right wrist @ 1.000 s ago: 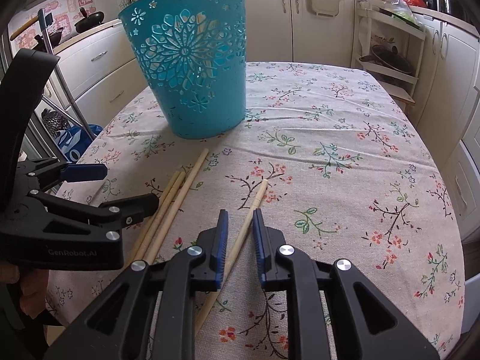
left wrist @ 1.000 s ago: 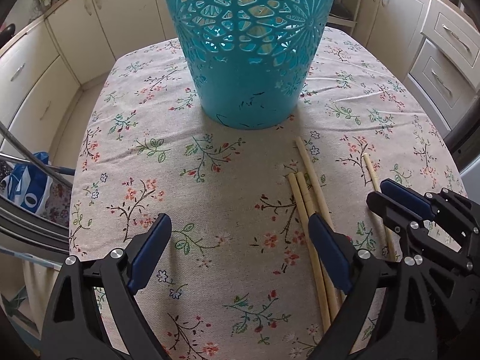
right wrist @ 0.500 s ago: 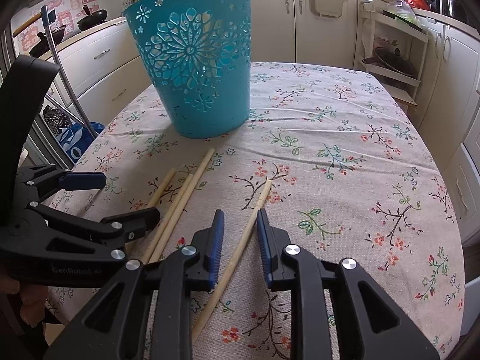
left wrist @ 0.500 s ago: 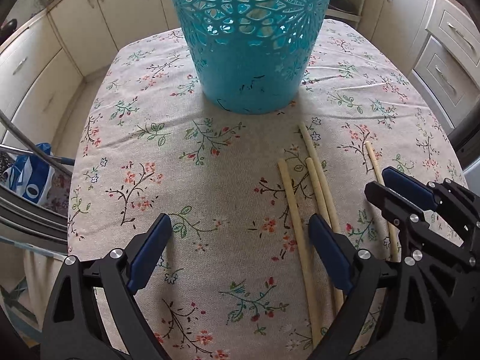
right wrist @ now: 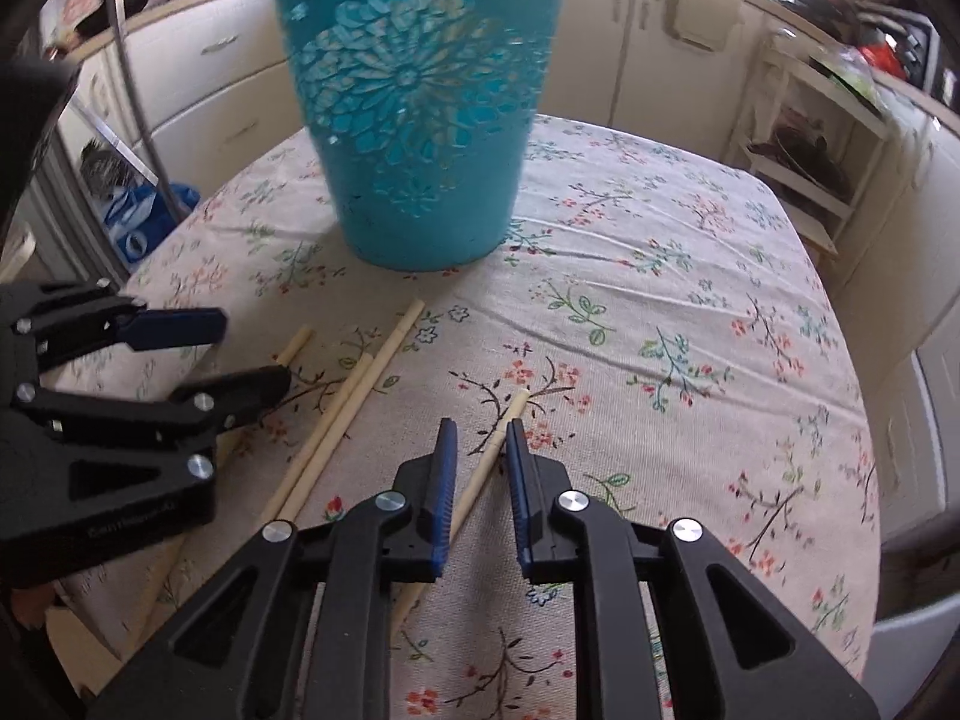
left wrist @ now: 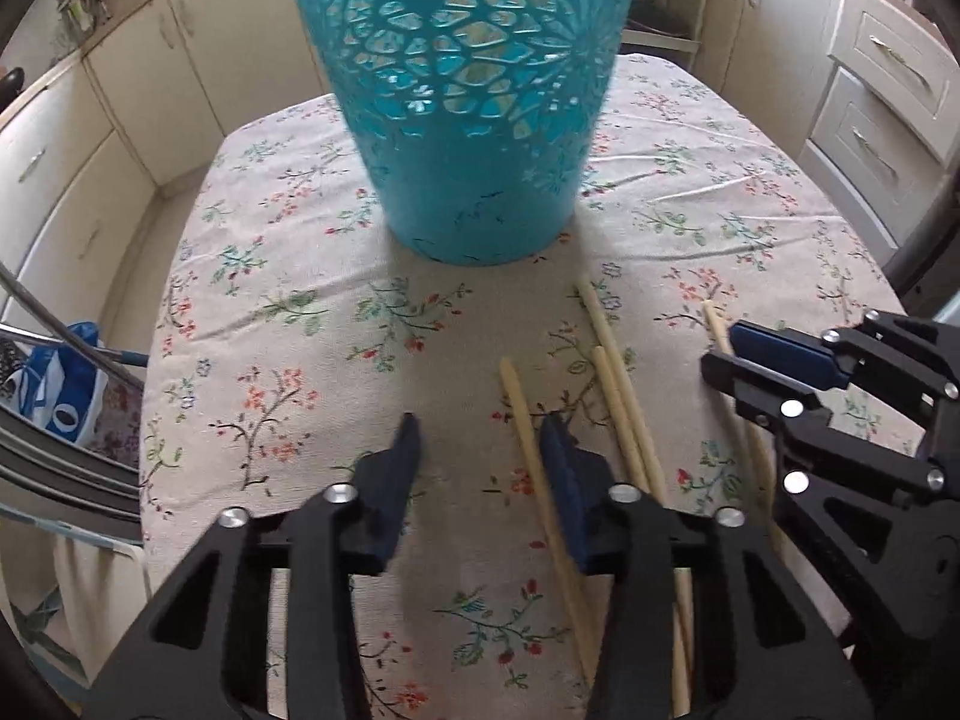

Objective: Organize utensils
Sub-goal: 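Grasp a chopstick with the left gripper while the right gripper grasps another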

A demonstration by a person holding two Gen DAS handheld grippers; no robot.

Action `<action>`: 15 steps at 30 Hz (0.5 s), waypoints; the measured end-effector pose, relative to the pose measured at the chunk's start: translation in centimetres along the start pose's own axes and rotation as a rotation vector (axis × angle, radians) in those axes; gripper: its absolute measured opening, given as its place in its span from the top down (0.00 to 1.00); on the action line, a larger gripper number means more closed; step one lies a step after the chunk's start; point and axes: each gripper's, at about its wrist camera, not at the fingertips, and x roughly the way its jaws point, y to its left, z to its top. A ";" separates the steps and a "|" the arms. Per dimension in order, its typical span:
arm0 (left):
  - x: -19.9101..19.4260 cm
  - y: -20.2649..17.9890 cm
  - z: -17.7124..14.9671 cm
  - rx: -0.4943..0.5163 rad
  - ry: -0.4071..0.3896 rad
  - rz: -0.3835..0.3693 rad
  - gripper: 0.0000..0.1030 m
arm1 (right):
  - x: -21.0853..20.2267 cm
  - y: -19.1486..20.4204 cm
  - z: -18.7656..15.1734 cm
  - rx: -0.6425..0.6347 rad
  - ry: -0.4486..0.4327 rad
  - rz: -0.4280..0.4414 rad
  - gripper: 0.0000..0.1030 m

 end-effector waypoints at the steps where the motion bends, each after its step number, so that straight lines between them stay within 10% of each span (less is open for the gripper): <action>1: 0.0 -0.3 0.0 0.012 0.000 -0.010 0.79 | 0.0 -0.4 0.0 0.008 0.008 0.002 0.79; 5: -0.1 -1.6 -0.2 0.062 -0.003 -0.024 0.95 | -0.1 -2.0 -0.2 0.106 0.027 0.051 0.85; 15: -0.1 0.9 -0.2 -0.052 0.002 0.008 0.95 | -0.7 -1.8 -0.4 0.126 0.027 0.038 0.93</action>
